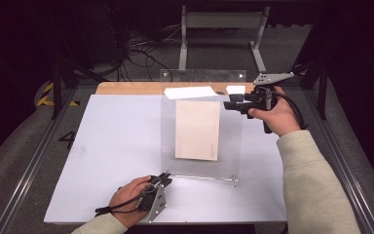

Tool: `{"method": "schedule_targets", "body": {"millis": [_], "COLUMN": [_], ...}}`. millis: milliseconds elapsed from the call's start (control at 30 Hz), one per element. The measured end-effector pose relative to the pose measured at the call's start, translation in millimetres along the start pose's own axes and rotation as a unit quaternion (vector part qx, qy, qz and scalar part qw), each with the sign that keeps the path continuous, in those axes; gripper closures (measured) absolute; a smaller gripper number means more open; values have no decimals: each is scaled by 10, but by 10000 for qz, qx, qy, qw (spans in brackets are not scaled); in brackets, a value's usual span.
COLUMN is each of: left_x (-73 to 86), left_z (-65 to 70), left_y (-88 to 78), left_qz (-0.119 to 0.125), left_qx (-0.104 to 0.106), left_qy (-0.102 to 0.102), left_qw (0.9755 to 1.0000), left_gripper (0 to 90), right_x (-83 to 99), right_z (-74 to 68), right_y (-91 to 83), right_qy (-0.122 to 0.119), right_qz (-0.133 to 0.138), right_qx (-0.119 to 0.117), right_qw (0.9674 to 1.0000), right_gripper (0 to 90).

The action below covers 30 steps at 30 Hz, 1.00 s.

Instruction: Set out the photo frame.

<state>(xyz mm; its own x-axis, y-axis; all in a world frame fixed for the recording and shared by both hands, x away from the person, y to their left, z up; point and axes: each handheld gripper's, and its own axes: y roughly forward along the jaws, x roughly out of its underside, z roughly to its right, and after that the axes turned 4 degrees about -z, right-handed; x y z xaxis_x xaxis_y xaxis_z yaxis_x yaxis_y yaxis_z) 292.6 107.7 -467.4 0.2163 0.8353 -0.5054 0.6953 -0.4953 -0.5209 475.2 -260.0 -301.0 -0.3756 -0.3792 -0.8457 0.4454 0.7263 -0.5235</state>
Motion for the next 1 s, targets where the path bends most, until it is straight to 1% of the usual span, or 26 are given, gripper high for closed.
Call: {"method": "schedule_targets", "body": {"millis": [67,100,133,167,200,233,267,300,333,367,400,433,533,567,600,633,667,733,767,800,833,867,900,933,967,1000], "left_x": [46,62,76,88,103,125,125,146,146,154,168,168,180,184,187,191,196,218,231,239,252,252,278,294,294,310], "left_z": [-53,-77,-82,-105,-112,-122,-122,-128,-128,-129,-132,-132,-129,-121,-118,-125,-114,-114,-116,-120,-126,-126,-137,-142,-142,-151], "left_y": [-14,-16,-23,-25,-26,-33,-33,-45,-45,-51,-66,-66,-98,-107,-115,-133,-138,-178,-199,-211,-234,-234,-272,-292,-292,-307], "left_qz": [43,56,6,15,33,36,36,49,49,53,68,68,116,101,153,133,194,258,311,341,370,370,459,480,480,500], "left_qx": [51,39,63,70,100,131,131,195,195,196,248,248,362,381,416,445,451,610,682,712,756,756,827,857,857,887], "left_qy": [-289,-275,-316,-252,-289,-297,-297,-334,-334,-355,-396,-396,-420,-463,-444,-377,-452,-604,-705,-734,-809,-809,-975,-1054,-1054,-1107], "left_qw": [9996,9996,9995,9997,9995,9995,9995,9992,9992,9992,9989,9989,9984,9981,9980,9982,9978,9960,9947,9942,9932,9932,9907,9896,9896,9886], "left_gripper": [717,704,691,674,638,619,598,576,563,563,550,543,533,525,514,501,488,458,446,443,442,439,432,427,427,423], "right_x": [20,30,38,43,50,53,53,55,57,57,56,56,53,53,53,55,56,57,56,52,48,42,37,35,35,33], "right_z": [3,-1,-8,-14,-35,-46,-46,-73,-88,-88,-117,-117,-161,-172,-179,-190,-199,-218,-227,-239,-247,-260,-271,-278,-278,-292], "right_y": [-10,-14,-17,-18,-33,-43,-43,-66,-76,-76,-102,-102,-137,-148,-155,-167,-178,-199,-208,-220,-227,-238,-250,-260,-260,-281], "right_qy": [-44,-91,-115,-131,-172,-191,-191,-247,-268,-268,-331,-331,-447,-473,-491,-526,-548,-625,-657,-701,-731,-771,-822,-849,-849,-888], "right_qz": [-5,40,101,152,250,284,284,321,346,346,378,378,418,424,429,440,441,435,440,436,430,424,404,390,390,372], "right_qx": [-18,-42,-67,-83,-87,-93,-93,-85,-101,-101,-108,-108,-143,-151,-164,-185,-193,-211,-235,-257,-269,-296,-309,-338,-338,-393], "right_qw": [10000,9999,9999,9998,9995,9994,9994,9991,9990,9990,9987,9987,9980,9979,9977,9975,9973,9969,9966,9963,9960,9957,9953,9951,9951,9946], "right_gripper": [545,555,565,573,588,595,595,601,605,605,610,610,619,621,623,625,627,627,629,631,632,634,636,637,637,642]}}
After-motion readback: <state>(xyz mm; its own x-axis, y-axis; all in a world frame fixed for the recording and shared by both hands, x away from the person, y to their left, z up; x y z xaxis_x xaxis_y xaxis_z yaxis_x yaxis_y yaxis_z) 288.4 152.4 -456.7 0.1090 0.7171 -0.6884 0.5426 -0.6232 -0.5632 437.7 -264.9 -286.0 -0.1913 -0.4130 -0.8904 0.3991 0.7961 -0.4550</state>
